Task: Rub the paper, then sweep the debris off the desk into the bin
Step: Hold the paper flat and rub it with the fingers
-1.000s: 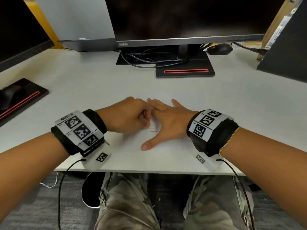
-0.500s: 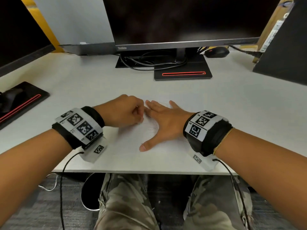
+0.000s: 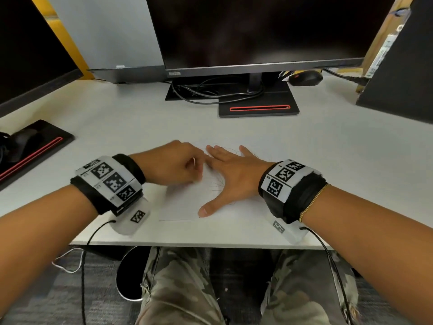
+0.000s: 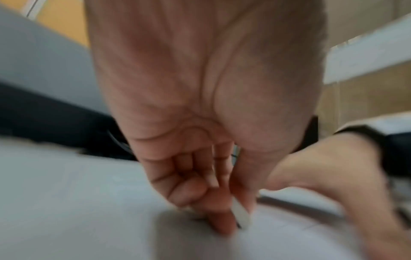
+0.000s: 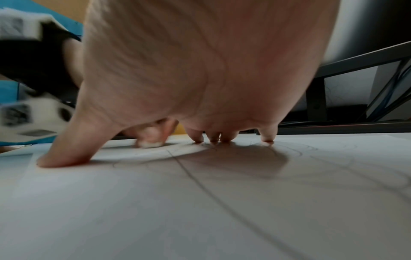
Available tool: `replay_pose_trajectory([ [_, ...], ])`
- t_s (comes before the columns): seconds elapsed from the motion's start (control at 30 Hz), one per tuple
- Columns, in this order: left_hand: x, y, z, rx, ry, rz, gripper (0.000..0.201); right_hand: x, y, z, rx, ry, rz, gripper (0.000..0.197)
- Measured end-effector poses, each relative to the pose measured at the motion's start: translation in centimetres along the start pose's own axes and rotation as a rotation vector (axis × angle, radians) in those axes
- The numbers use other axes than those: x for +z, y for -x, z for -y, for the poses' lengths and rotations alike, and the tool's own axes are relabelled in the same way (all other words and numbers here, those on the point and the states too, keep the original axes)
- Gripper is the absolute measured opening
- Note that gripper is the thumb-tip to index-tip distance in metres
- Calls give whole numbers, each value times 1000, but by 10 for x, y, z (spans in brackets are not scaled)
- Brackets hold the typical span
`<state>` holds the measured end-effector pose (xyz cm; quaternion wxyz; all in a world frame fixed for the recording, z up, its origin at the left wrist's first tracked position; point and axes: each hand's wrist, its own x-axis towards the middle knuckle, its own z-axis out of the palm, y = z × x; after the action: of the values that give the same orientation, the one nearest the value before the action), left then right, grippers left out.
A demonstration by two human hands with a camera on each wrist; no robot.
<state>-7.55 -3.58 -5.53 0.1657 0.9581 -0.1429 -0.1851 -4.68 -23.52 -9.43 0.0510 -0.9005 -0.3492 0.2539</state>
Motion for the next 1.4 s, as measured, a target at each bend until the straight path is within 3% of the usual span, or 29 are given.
replay_pose_trajectory([
  [0.07,0,-2,6,-39,-27,-103,10,0,0,-1,-1,8,-8,146],
  [0.2,17,6,-7,70,48,79,9,2,-2,-2,-13,-45,-32,147],
  [0.33,4,0,7,-14,4,-120,9,1,0,-1,-8,-26,-51,145],
  [0.37,6,1,7,-7,19,-119,10,1,1,-1,-11,-29,-55,144],
  [0.5,15,8,-1,68,107,72,8,1,1,0,-13,-55,-53,143],
  [0.63,8,3,12,-34,55,-134,10,0,1,1,-2,-22,-49,144],
  [0.77,15,10,2,52,97,54,7,0,1,1,-5,-40,-45,144],
  [0.9,2,5,17,-33,31,-104,9,0,2,2,4,-13,-29,144],
  [1.03,10,10,3,50,55,71,7,-1,2,2,10,-22,7,146],
  [1.13,-6,4,14,-33,-25,-55,12,-1,2,3,14,2,12,146],
  [1.27,7,10,0,74,26,62,12,-1,1,2,7,-27,12,147],
  [1.4,-10,5,14,-39,-97,-49,16,0,1,4,14,8,17,146],
])
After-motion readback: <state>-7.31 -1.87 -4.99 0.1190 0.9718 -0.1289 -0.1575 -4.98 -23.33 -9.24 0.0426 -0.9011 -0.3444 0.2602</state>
